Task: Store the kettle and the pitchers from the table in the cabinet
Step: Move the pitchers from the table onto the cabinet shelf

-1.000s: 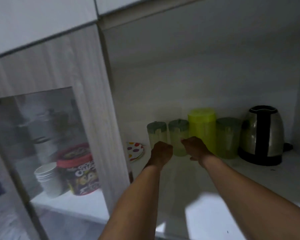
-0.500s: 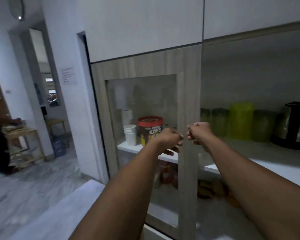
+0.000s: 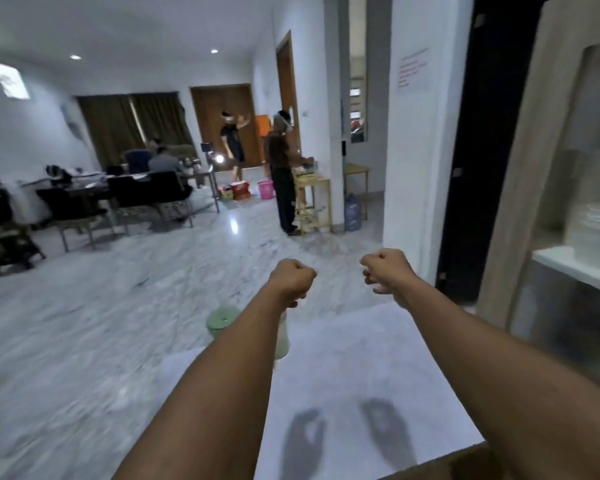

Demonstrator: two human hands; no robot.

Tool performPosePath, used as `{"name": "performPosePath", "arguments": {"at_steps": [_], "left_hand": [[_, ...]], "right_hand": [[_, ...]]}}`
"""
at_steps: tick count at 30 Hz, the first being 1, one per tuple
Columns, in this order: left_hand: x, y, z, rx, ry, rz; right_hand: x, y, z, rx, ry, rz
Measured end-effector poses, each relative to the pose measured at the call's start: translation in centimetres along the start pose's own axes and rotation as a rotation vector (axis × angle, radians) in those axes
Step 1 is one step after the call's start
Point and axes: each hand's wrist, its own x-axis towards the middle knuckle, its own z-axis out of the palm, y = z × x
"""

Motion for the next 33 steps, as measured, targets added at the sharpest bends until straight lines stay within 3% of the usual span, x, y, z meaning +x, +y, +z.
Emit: {"name": "performPosePath", "arguments": {"at_steps": [5,9,13,17,22,28,33], "left_hand": [[6.9,-12.4,-4.1,0.080,0.332,-0.295],[9.5,-21.5,-2.8,0.124,0.394,-0.623],[10.9,-27.1,-1.4,0.081,0.471,-0.750],[13.4,-29.3,-1.1,-0.042,0.488,-0.726],[16.4,-28.5,-1.2,-0.119,0.495,-0.669],[15.1,-25.5,-1.5,-0.231,0.451,-0.607],[11.3,-18.8,-2.3,-0.246,0.265,-0.493]], "right_hand": [[7.1,6.7,14.0,-0.090,-0.244,0.105],[9.5,13.2,22.4,-0.182,-0.373,0.208],[10.5,17.2,28.9,-0.190,-0.413,0.308],[11.1,19.5,32.3,-0.301,-0.349,0.355],[12.9,19.1,32.8,-0.267,-0.315,0.334],[14.1,16.7,28.2,-0.193,-0.271,0.298],[12.2,13.1,20.8,-0.182,-0.181,0.256]]}}
